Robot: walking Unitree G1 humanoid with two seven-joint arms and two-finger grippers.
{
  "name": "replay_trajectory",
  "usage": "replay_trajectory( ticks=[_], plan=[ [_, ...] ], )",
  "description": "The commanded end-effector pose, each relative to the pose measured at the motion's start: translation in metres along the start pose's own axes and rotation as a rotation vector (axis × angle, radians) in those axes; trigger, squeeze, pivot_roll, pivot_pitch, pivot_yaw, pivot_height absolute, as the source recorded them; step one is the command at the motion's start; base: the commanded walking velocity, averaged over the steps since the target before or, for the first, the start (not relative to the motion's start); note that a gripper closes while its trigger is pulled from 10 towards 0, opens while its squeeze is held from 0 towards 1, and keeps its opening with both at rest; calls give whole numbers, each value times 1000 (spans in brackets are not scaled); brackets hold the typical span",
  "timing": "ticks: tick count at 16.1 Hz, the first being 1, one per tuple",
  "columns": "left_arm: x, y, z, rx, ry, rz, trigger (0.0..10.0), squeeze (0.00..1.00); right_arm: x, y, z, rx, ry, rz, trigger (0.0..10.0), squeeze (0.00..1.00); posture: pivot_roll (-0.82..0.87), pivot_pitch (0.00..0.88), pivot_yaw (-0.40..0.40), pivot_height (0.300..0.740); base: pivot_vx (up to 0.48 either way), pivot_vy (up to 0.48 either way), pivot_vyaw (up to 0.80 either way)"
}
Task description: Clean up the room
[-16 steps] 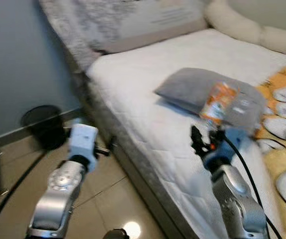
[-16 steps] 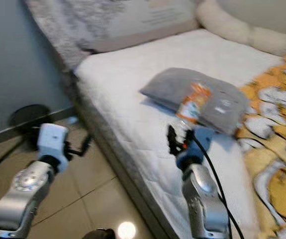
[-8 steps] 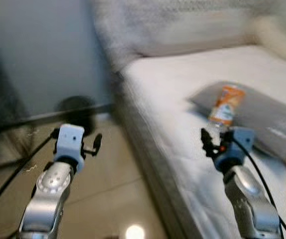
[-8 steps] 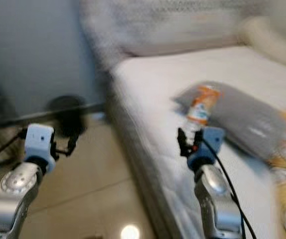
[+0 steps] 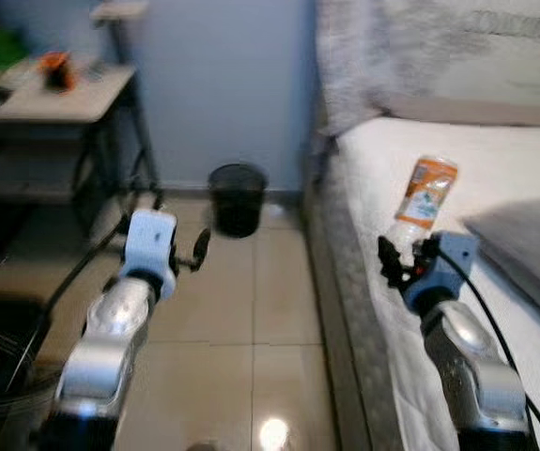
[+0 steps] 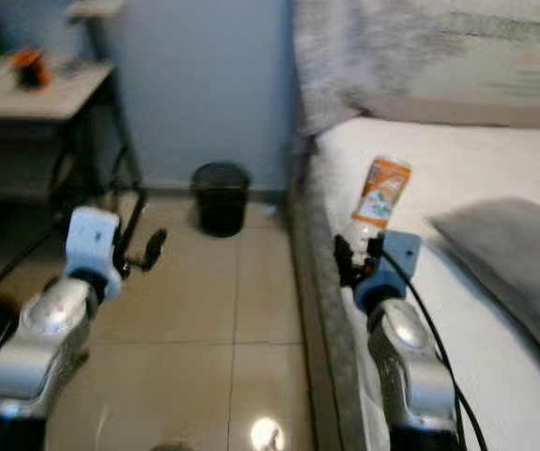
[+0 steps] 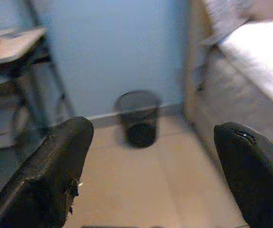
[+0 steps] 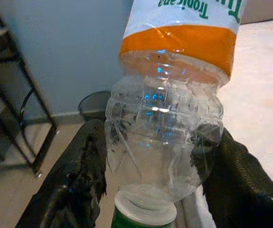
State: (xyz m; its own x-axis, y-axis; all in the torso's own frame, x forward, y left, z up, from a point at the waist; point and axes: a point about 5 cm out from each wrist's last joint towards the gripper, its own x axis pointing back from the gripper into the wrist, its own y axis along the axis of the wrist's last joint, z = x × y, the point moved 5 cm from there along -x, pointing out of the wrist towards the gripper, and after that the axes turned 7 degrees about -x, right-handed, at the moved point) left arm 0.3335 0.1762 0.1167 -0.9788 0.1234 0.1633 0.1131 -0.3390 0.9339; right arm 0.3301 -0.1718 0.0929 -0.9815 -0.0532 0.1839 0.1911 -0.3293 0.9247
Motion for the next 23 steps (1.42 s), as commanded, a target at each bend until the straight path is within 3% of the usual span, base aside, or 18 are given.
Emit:
replay_trajectory(
  ticks=[1, 4, 8, 11, 15, 17, 23],
  plan=[
    [-1, -1, -2, 9, -25, -1, 10000, 0, -2, 3, 1, 8, 11, -16, 10000, 0, 12, 0, -61, 740, 0, 0, 800],
    [-5, 5, 2, 30, -23, -25, 10000, 0, -8, 2, 5, -17, 9, -19, 10000, 0, 18, 0, -60, 740, 0, 0, 267],
    [-8, 6, -4, 7, -56, -32, 10000, 0, -10, -9, 7, 19, -7, 2, 10000, 0, 4, 0, -45, 740, 0, 0, 0],
    [-9, 5, -5, 28, -46, -32, 10000, 0, -12, -5, 11, 30, 1, -8, 10000, 0, -12, 0, -44, 740, 0, 0, 0],
    [-8, 5, -6, 39, -63, -44, 10000, 0, -10, -8, 5, 14, -31, 0, 10000, 0, -34, 0, -37, 740, 307, 0, 0],
    [-11, 4, -3, 43, -63, -37, 10000, 0, -16, -5, 11, 18, -33, -2, 10000, 0, -65, 0, -4, 740, 337, 0, 0],
    [-14, 6, -7, 43, -79, -38, 10000, 0, -22, -4, 16, 36, -35, 2, 10000, 0, -53, 0, -12, 740, 337, 0, 0]
  ],
)
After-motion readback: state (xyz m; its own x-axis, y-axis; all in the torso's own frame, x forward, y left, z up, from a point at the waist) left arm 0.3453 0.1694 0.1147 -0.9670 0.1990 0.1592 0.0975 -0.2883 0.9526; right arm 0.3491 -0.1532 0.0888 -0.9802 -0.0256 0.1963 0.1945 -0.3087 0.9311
